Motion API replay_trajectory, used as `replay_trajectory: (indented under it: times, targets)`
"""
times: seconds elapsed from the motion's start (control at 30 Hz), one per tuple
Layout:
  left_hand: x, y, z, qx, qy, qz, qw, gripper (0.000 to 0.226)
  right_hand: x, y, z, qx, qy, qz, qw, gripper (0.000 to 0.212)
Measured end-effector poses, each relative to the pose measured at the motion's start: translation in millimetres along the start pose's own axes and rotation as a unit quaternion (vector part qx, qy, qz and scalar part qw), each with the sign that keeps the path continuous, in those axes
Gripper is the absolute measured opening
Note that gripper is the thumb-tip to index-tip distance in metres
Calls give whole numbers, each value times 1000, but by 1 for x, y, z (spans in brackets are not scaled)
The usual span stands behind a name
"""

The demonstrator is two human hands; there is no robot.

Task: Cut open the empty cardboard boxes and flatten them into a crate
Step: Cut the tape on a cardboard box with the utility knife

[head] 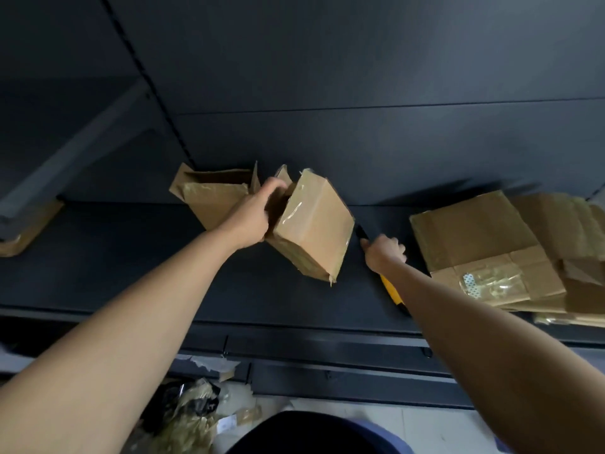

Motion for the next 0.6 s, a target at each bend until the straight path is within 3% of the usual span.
replay_trajectory:
  times: [0.1, 0.17, 0.23, 0.33, 0.43, 0.5, 0.6]
  targets:
    - [7, 2, -7, -12, -29, -40, 999, 43, 21, -18, -6, -12, -56, -165, 985, 61]
    - [1, 3, -11, -5, -16, -97, 995, 38, 38, -19, -6, 83, -102, -350, 927, 68]
    - [-8, 0, -14, -13, 26, -142, 989, 31, 51, -21, 6, 196, -110, -442, 868, 74]
    - [-20, -10, -13, -46, 71, -136, 987, 22, 56, -42, 19, 253, -134, -493, 822, 65]
    - [-26, -14, -16, -48, 96, 15, 994, 14, 57, -66, 26, 272, -186, -507, 796, 26]
    - [-30, -13, -19, -13, 94, 90, 991, 11, 56, -80, 32, 255, -205, -523, 787, 15]
    - [-29, -13, -27, -13, 79, 42, 996, 25, 52, -99, 42, 214, -240, -528, 786, 11]
Point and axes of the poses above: each hand's wrist, its own z-axis away from the middle knuckle, its own y-axis out of the palm, x = y × z, the point moved 7 cm from there along -z, towards the middle knuckle, and after that the axes turned 15 degrees about x, right-handed, at the moved point
